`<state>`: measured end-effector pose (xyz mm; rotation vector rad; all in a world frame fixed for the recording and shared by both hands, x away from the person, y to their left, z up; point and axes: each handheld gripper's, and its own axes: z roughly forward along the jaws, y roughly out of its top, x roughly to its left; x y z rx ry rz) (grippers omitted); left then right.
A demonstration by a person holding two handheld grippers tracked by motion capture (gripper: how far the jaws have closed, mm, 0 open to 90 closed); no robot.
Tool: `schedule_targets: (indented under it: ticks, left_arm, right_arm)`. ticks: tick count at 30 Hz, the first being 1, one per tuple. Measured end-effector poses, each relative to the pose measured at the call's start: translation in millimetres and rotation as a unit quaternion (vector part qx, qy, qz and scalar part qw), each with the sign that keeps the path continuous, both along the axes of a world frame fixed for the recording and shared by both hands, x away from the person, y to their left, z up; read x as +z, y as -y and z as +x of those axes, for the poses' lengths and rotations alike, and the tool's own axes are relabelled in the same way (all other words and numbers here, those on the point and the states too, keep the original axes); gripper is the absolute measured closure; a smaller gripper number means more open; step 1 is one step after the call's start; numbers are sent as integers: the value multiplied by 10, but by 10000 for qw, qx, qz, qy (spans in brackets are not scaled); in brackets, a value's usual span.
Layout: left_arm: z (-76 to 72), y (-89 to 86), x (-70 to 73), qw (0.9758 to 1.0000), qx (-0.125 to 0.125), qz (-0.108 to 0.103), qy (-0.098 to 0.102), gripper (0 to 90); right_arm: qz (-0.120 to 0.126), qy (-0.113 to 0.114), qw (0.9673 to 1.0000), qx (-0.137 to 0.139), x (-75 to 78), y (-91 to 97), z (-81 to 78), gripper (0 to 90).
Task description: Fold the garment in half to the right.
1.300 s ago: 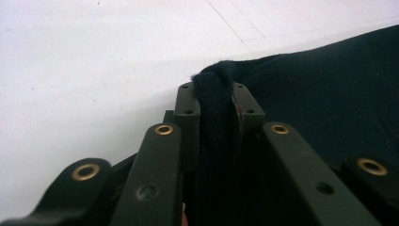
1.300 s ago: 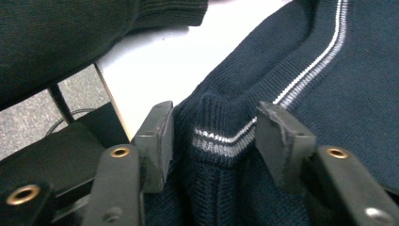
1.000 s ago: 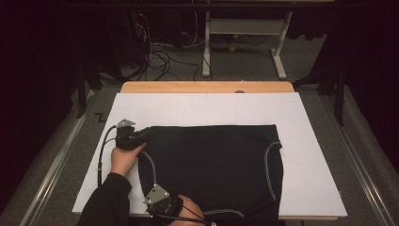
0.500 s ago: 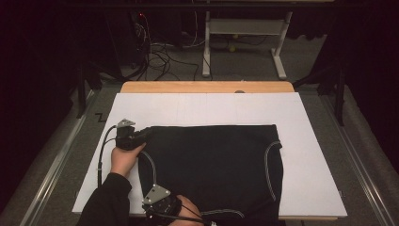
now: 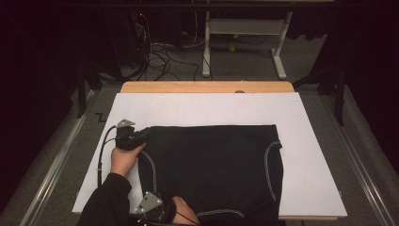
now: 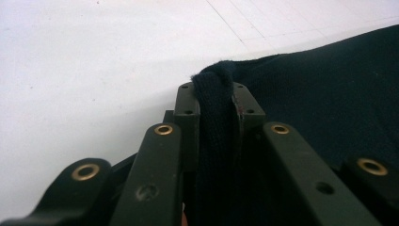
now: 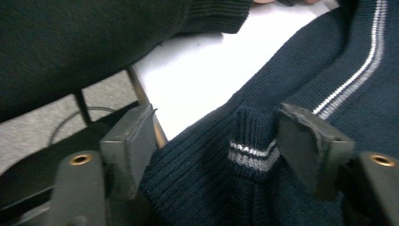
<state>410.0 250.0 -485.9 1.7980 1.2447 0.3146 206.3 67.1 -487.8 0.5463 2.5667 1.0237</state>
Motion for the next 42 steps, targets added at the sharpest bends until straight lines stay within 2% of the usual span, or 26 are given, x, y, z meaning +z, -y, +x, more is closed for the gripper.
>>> schedule_targets:
  ticks: [11,21,27,34,38,42]
  left_arm:
    - [-2,-1,-1,10000,0,-9,1,730]
    - [-3,1,0,10000,1,5,4,730]
    - [-2,3,1,10000,-7,14,1,729]
    - [-4,-2,5,10000,-11,-28,5,731]
    - [-3,-25,23,9999,64,-131,-75,733]
    - [-24,24,54,9995,290,5,-93,730]
  right_arm:
    - [-82,194,9996,-169,20,39,20,555]
    - [-62,126,9996,-258,46,95,61,705]
    - [70,-14,9996,-278,57,122,88,750]
    - [265,76,9992,-276,118,169,68,780]
    - [397,147,9988,-249,184,211,51,788]
    - [588,187,9977,-280,251,248,36,791]
